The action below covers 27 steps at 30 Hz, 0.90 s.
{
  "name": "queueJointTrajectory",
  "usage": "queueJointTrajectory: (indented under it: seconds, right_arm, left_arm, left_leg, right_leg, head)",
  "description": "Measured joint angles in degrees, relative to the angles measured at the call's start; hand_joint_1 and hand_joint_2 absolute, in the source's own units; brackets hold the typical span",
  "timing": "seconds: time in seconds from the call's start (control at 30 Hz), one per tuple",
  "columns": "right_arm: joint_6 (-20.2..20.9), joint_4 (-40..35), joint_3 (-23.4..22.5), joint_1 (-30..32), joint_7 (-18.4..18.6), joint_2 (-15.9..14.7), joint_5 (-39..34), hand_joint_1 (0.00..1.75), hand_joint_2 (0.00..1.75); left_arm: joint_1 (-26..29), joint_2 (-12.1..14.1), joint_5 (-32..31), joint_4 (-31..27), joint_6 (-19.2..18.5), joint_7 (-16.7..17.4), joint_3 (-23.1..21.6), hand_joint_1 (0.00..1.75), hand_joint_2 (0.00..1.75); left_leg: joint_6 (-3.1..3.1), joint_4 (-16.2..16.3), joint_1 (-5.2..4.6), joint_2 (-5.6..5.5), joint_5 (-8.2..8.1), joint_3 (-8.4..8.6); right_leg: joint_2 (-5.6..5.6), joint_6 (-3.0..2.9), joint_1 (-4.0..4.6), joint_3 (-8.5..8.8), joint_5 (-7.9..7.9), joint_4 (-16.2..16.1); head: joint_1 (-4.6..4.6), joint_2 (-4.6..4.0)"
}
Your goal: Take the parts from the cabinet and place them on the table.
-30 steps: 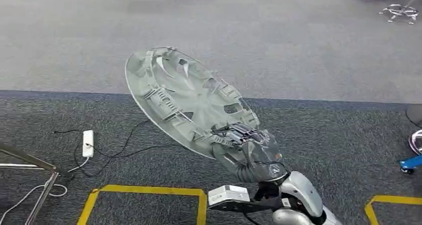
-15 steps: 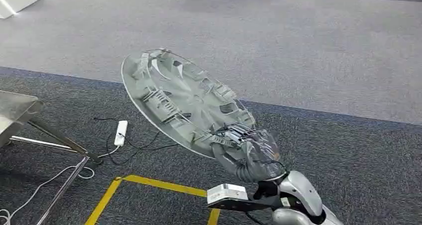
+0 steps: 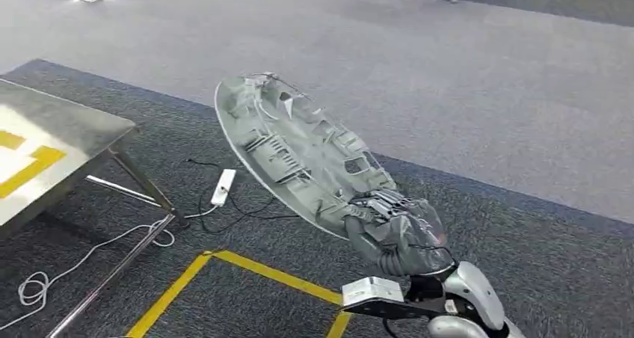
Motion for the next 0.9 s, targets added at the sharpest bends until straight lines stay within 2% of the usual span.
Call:
queueJointTrajectory:
  seconds: [0.03,0.07,0.1,0.13,0.17,0.2,0.23,0.27,0.3,0.33,0.4,0.43,0.47,0.5,0.53,0.57,0.6,0.63,0.67,0.7,0.73,0.77,0.8,0.83,0.9]
  right_arm:
    - [-0.02,-0.11,-0.22,0.42,-0.11,-0.24,0.02,1.75,1.75]
    - [-0.02,-0.11,-0.51,0.76,-0.29,-0.37,0.11,1.75,1.75]
    - [-0.02,-0.11,-0.85,1.1,-0.33,-0.44,0.18,1.75,1.75]
    - [0.04,-0.11,-1.14,1.36,-0.33,-0.48,0.2,1.75,1.75]
    - [0.08,-0.11,-1.38,1.49,-0.33,-0.57,0.2,1.75,1.75]
    - [0.15,-0.13,-1.44,1.55,-0.31,-0.64,0.24,1.75,1.75]
    - [0.33,-0.15,-1.53,1.56,-0.31,-0.7,0.26,1.75,1.75]
    - [0.61,-0.24,-1.68,1.55,-0.31,-0.72,0.33,1.75,1.75]
    - [0.85,-0.3,-1.79,1.56,-0.29,-0.74,0.37,1.75,1.75]
    - [0.89,-0.5,-1.86,1.47,-0.31,-0.74,0.39,1.75,1.75]
    - [1.14,-0.63,-1.88,1.44,-0.31,-0.79,0.42,1.75,1.75]
    - [1.18,-0.66,-1.88,1.42,-0.29,-0.77,0.46,1.75,1.75]
    - [1.18,-0.68,-1.88,1.39,-0.31,-0.77,0.57,1.75,1.75]
    - [1.13,-0.7,-1.88,1.47,-0.31,-0.77,0.61,1.75,1.75]
    - [1.14,-0.7,-1.88,1.47,-0.29,-0.77,0.63,1.75,1.75]
    - [1.18,-0.68,-1.88,1.43,-0.22,-0.77,0.68,1.75,1.75]
    - [1.29,-0.68,-1.88,1.27,-0.11,-0.77,0.7,1.75,1.75]
    - [1.42,-0.68,-1.88,1.15,0.06,-0.77,0.7,1.75,1.75]
    - [1.7,-0.68,-1.88,1.07,0.2,-0.77,0.7,1.75,1.75]
    - [1.9,-0.68,-1.88,1.07,0.26,-0.77,0.77,1.75,1.75]
    - [2.1,-0.68,-1.86,1.03,0.28,-0.77,0.85,1.75,1.75]
    - [2.25,-0.68,-1.73,0.86,0.28,-0.77,0.94,1.75,1.75]
    - [2.38,-0.63,-1.53,0.66,0.28,-0.77,1.09,1.75,1.75]
    - [2.45,-0.53,-1.19,0.2,0.33,-0.77,1.2,1.75,1.75]
    - [2.47,-0.2,-0.17,-1.05,0.57,-0.7,1.49,1.75,1.75]
  left_arm:
    - [-0.03,0.02,0.0,0.0,0.0,0.11,-0.73,0.0,1.75]
    - [-0.04,0.02,0.02,0.0,-0.02,0.13,-1.36,0.0,1.75]
    - [0.04,0.04,0.04,0.0,-0.11,0.2,-1.88,0.0,1.75]
    - [0.24,0.07,0.11,0.0,-0.2,0.26,-2.28,0.0,1.75]
    - [0.34,0.04,0.17,0.0,-0.24,0.29,-2.56,0.0,1.75]
    - [0.51,0.02,0.35,0.0,-0.31,0.31,-2.85,0.0,1.75]
    - [0.66,0.02,0.52,0.0,-0.39,0.37,-3.22,0.0,1.75]
    - [0.83,0.0,0.74,-0.02,-0.5,0.44,-3.57,0.0,1.75]
    - [0.87,0.0,1.09,-0.13,-0.68,0.44,-3.76,0.0,1.75]
    - [1.07,0.0,1.16,-0.31,-0.81,0.46,-3.94,0.0,1.75]
    - [1.7,0.0,1.18,-0.44,-1.31,0.57,-3.96,0.0,1.75]
    - [1.92,0.26,1.03,-0.59,-1.77,0.38,-3.94,0.0,1.75]
    - [2.17,0.26,0.65,-0.59,-2.47,-0.22,-3.94,0.0,1.75]
    - [2.13,0.41,-0.05,-0.57,-3.15,-1.01,-3.72,0.0,1.75]
    - [1.93,0.5,-0.55,-0.57,-3.52,-1.62,-3.39,0.0,1.75]
    - [1.76,0.59,-0.85,-0.57,-3.76,-1.9,-3.17,0.0,1.75]
    - [1.66,0.68,-1.0,-0.57,-4.0,-2.14,-3.0,0.0,1.75]
    - [1.69,0.72,-1.31,-0.57,-4.2,-2.23,-2.85,0.0,1.75]
    - [1.78,0.76,-1.4,-0.57,-4.28,-2.23,-2.61,0.0,1.75]
    - [1.85,0.74,-1.53,-0.57,-4.33,-2.23,-2.3,0.0,1.75]
    - [1.89,0.74,-1.68,-0.59,-4.55,-2.29,-1.95,0.0,1.75]
    - [1.87,0.74,-2.08,-0.61,-5.07,-2.51,-1.51,0.0,1.75]
    - [1.66,0.74,-2.69,-0.61,-5.75,-2.86,-0.72,0.0,1.75]
    - [1.42,0.61,-3.3,-0.72,-6.42,-3.43,0.14,0.0,1.75]
    - [1.48,0.59,-4.97,-0.85,-7.63,-4.04,2.08,0.0,1.75]
  left_leg:
    - [0.23,0.0,0.01,-0.63,-0.07,0.01]
    - [0.34,0.0,-0.07,-1.39,-0.13,0.02]
    - [0.4,0.02,-0.18,-2.15,-0.18,0.09]
    - [0.45,0.02,-0.26,-3.0,-0.21,0.25]
    - [0.52,0.04,-0.32,-3.88,-0.28,0.45]
    - [0.49,0.06,-0.35,-4.79,-0.39,0.7]
    - [0.36,0.08,-0.35,-5.65,-0.52,1.0]
    - [0.18,0.08,-0.27,-6.35,-0.65,1.05]
    - [-0.09,0.29,-0.58,-6.9,-0.79,0.83]
    - [-0.37,0.45,-0.3,-7.61,-0.7,0.42]
    - [-1.15,0.07,0.11,-8.74,-0.33,0.24]
    - [-1.49,0.2,-0.2,-9.1,-0.52,0.21]
    - [-1.92,1.03,-0.51,-5.82,-1.16,0.07]
    - [-2.37,3.61,-0.48,-3.17,-2.77,-1.13]
    - [-2.7,7.61,-0.28,-1.96,-4.81,-3.08]
    - [-2.92,12.42,-0.02,-1.44,-6.83,-5.54]
    - [-3.12,16.28,0.13,-1.31,-7.96,-7.57]
    - [-3.27,17.36,0.27,-1.27,-7.58,-8.24]
    - [-3.32,15.75,0.37,-1.17,-5.95,-7.49]
    - [-3.24,12.09,0.37,-0.88,-3.61,-5.67]
    - [-2.99,7.01,0.29,-0.15,-1.01,-3.08]
    - [-2.5,1.86,0.02,1.99,1.02,-0.42]
    - [-2.2,0.48,-0.84,3.87,-0.32,0.25]
    - [-1.68,0.24,-0.76,3.35,-0.05,0.06]
    - [-1.22,0.25,-0.88,2.15,-0.17,-0.26]
  right_leg:
    - [0.85,0.04,0.04,-2.35,-1.99,4.59]
    - [1.21,0.07,0.12,-5.13,-3.81,9.58]
    - [1.29,0.06,0.17,-7.28,-4.5,12.97]
    - [1.31,-0.04,0.19,-8.32,-3.59,13.64]
    - [1.37,-0.24,0.22,-7.89,-1.3,11.66]
    - [1.73,-0.47,0.22,-6.31,1.81,7.41]
    - [2.79,-0.78,0.21,-4.12,4.92,2.0]
    - [5.11,-1.0,0.16,-2.55,6.37,-2.16]
    - [6.71,-1.1,-0.05,-1.99,5.55,-3.21]
    - [6.07,-1.05,-0.03,-0.95,5.24,-3.98]
    - [5.2,-1.28,0.29,-0.95,5.28,-4.01]
    - [4.36,-1.59,-0.23,-0.58,5.46,-4.5]
    - [3.58,-1.83,-0.28,-0.16,5.48,-4.74]
    - [2.7,-2.27,-0.24,0.13,5.23,-4.82]
    - [1.82,-2.5,-0.13,0.31,5.07,-4.82]
    - [0.81,-2.63,-0.07,0.46,4.88,-4.81]
    - [-0.08,-2.66,-0.06,0.55,4.71,-4.8]
    - [-0.9,-2.63,-0.07,0.74,4.53,-4.8]
    - [-1.64,-2.59,-0.07,0.97,4.35,-4.8]
    - [-2.28,-2.52,-0.06,1.27,4.17,-4.8]
    - [-2.95,-2.43,-0.05,1.65,3.93,-4.8]
    - [-3.53,-2.24,0.05,2.04,3.67,-4.81]
    - [-4.1,-1.84,0.46,2.16,3.43,-4.79]
    - [-4.53,-1.49,0.57,2.11,3.3,-4.76]
    - [-5.72,-0.99,0.59,2.44,3.23,-5.14]
  head:
    - [0.29,0.0]
    - [0.27,0.0]
    - [0.31,0.0]
    - [0.22,0.0]
    - [0.27,0.0]
    - [0.27,0.0]
    - [0.27,0.0]
    - [0.29,0.0]
    - [0.14,0.0]
    - [0.29,0.0]
    - [0.29,0.0]
    - [0.2,0.0]
    - [0.09,0.0]
    - [-0.46,0.0]
    - [-0.35,0.0]
    - [-0.37,0.0]
    - [-0.37,0.0]
    - [-0.41,0.0]
    - [-0.39,0.0]
    - [-0.41,0.0]
    - [-0.39,0.0]
    - [-0.41,0.0]
    - [-0.41,0.0]
    - [-0.3,0.0]
    - [-0.32,0.0]
